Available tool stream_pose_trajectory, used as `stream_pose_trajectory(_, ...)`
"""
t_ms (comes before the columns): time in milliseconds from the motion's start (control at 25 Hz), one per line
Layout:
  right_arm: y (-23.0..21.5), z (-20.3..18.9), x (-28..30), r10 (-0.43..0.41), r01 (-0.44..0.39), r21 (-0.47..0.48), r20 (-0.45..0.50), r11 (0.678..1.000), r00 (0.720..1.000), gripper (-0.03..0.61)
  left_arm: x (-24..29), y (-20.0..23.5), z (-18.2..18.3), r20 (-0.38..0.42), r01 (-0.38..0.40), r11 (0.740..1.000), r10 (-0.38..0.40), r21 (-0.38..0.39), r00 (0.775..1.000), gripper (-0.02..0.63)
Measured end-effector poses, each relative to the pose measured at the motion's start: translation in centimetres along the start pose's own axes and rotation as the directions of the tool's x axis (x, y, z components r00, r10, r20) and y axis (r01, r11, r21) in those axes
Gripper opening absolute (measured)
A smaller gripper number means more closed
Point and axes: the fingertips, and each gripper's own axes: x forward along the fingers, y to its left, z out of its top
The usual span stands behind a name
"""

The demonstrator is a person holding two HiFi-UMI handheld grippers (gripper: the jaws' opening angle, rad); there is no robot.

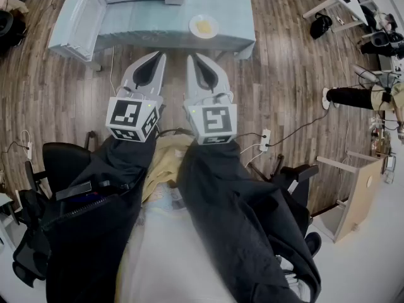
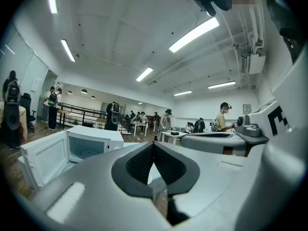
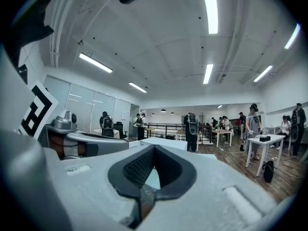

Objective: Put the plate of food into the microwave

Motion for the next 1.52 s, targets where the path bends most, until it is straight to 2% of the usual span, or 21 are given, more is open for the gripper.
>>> stream_pose_trajectory(280, 0.1, -0.3, 0.1, 0.012, -0.012, 0.015, -0.003, 1.000, 1.000, -0.003, 0.2, 0.3, -0.3, -0.014, -0.007, 1.000, 0.007, -0.010, 1.000, -0.002)
stream_pose_trajectory(760, 1.5, -2.2, 0.4, 0.079, -0.077, 0.031, -0.050, 0.997, 0.996, -0.003, -0.2, 0.6, -1.9, -0.042, -0.025, 0.999, 0.024, -0.023, 0.999, -0.002)
stream_pose_trajectory(1000, -0.7, -4.4, -2.1, 0.104, -0.100, 0.060, -0.062, 0.993, 0.993, -0.002, 0.9, -2.7, -4.2, -0.081, -0.034, 0.999, 0.032, -0.024, 0.996, -0.002)
stream_pose_trajectory(1320, -1.7, -5.7, 0.8, 0.097, -0.091, 0.065, -0.105, 0.994, 0.990, -0.002, 3.8, -0.1, -4.8, -0.105, -0.027, 0.998, 0.020, -0.059, 0.994, -0.002)
stream_pose_trajectory(1520, -4.1, -5.3, 3.5, 0.059, -0.053, 0.053, -0.115, 0.997, 0.992, -0.002, 7.3, 0.8, -3.9, -0.094, 0.026, 0.998, -0.032, -0.057, 0.995, -0.002)
